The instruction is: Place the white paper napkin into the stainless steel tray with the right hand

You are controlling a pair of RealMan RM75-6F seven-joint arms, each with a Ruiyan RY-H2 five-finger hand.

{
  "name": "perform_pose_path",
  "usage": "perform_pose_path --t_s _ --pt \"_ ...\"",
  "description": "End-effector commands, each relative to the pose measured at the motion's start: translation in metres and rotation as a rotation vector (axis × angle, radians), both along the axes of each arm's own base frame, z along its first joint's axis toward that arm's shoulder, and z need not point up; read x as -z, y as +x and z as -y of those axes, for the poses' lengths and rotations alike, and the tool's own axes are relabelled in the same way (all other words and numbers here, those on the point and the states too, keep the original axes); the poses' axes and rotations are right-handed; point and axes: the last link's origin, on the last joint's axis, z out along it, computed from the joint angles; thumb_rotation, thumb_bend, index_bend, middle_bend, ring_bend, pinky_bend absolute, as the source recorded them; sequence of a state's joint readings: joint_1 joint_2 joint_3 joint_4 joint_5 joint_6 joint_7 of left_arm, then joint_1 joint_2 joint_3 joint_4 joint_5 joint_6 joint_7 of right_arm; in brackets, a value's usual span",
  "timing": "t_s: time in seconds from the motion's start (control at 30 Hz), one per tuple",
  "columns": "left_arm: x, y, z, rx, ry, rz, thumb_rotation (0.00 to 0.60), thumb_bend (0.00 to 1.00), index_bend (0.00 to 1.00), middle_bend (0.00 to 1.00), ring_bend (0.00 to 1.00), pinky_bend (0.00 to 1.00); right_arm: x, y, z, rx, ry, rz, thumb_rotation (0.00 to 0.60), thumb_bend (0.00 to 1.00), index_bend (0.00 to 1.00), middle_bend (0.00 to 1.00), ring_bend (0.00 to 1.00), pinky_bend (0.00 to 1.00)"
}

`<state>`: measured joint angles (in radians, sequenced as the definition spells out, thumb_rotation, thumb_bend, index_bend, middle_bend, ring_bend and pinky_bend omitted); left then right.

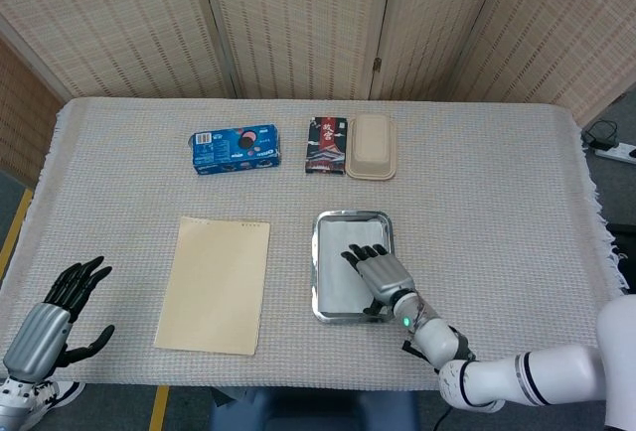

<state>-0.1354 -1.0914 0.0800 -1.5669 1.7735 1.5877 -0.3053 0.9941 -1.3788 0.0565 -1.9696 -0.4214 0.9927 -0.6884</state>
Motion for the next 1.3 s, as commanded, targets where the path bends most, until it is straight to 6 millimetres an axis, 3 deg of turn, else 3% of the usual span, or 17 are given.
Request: perform_pose_path --t_s 0.03,0.23,0.6,0.73,0.83,0.97,1.3 --pt "0.0 0.0 0.0 0.002 0.001 -0.001 0.6 0.42 0.0 0.0 0.0 0.0 -0.011 -0.002 -0.008 -0.03 -0.052 0.045 0.6 0.25 0.0 0.0 0.0 0.0" --pt "0.0 -0.001 -0.001 0.002 0.002 -0.004 0.6 0.42 0.0 0.0 0.0 0.0 -0.034 -0.017 -0.031 -0.171 -0.192 0.164 0.6 0.25 0.0 0.0 0.0 0.0" --pt "0.003 -0.001 -0.003 0.022 0.043 -0.029 0.6 0.42 0.0 0.0 0.0 0.0 -0.07 -0.113 -0.092 -0.593 -0.59 0.239 0.6 0.25 0.0 0.0 0.0 0.0" --pt "0.006 -0.001 -0.005 0.022 0.061 -0.045 0.6 0.42 0.0 0.0 0.0 0.0 -0.08 -0.157 -0.115 -0.518 -0.648 0.204 0.6 0.25 0.0 0.0 0.0 0.0" --pt "0.009 -0.001 -0.006 0.027 0.07 -0.062 0.6 0.42 0.0 0.0 0.0 0.0 -0.092 -0.178 -0.124 -0.42 -0.674 0.141 0.6 0.25 0.0 0.0 0.0 0.0" --pt "0.01 0.001 -0.006 0.033 0.08 -0.073 0.6 0.42 0.0 0.0 0.0 0.0 -0.102 -0.19 -0.128 -0.324 -0.646 0.1 0.6 0.25 0.0 0.0 0.0 0.0" --pt "0.013 0.0 -0.005 0.014 0.107 -0.11 0.6 0.42 0.0 0.0 0.0 0.0 -0.11 -0.184 -0.131 -0.217 -0.639 0.11 0.6 0.25 0.0 0.0 0.0 0.0"
